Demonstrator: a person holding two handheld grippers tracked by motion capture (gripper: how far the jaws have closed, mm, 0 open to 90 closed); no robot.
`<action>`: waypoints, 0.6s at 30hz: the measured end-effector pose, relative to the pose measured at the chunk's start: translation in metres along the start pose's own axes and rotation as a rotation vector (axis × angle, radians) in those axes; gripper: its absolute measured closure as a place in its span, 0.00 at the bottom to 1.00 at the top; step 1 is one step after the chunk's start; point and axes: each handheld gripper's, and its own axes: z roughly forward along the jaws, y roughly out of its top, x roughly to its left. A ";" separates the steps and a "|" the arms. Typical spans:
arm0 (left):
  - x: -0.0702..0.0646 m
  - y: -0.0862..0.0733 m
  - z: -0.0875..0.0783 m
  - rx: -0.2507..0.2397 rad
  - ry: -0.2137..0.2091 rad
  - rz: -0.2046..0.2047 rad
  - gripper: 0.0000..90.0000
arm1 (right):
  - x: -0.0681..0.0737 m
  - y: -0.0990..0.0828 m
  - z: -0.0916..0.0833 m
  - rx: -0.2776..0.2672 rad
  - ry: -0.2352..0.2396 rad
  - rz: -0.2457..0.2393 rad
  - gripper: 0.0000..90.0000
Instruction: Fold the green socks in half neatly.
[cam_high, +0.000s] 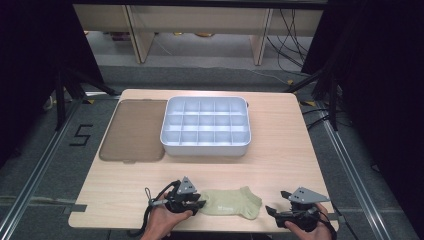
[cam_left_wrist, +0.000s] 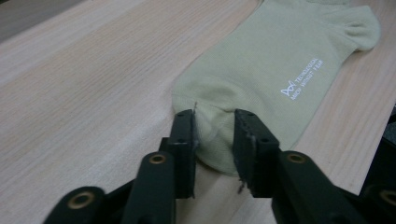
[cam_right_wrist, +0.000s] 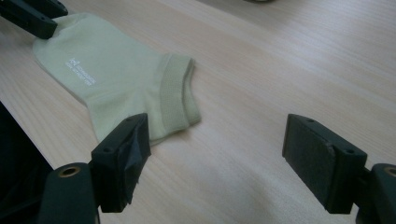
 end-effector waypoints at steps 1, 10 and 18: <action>0.000 0.000 0.000 0.001 -0.006 0.003 0.80 | 0.000 0.000 0.000 -0.001 -0.001 -0.001 0.27; 0.004 0.001 -0.004 -0.011 -0.010 0.012 0.93 | 0.005 0.002 0.002 -0.007 0.050 -0.018 0.36; 0.001 0.002 -0.011 -0.022 -0.014 0.014 0.93 | 0.015 0.011 0.005 -0.045 0.110 -0.084 0.59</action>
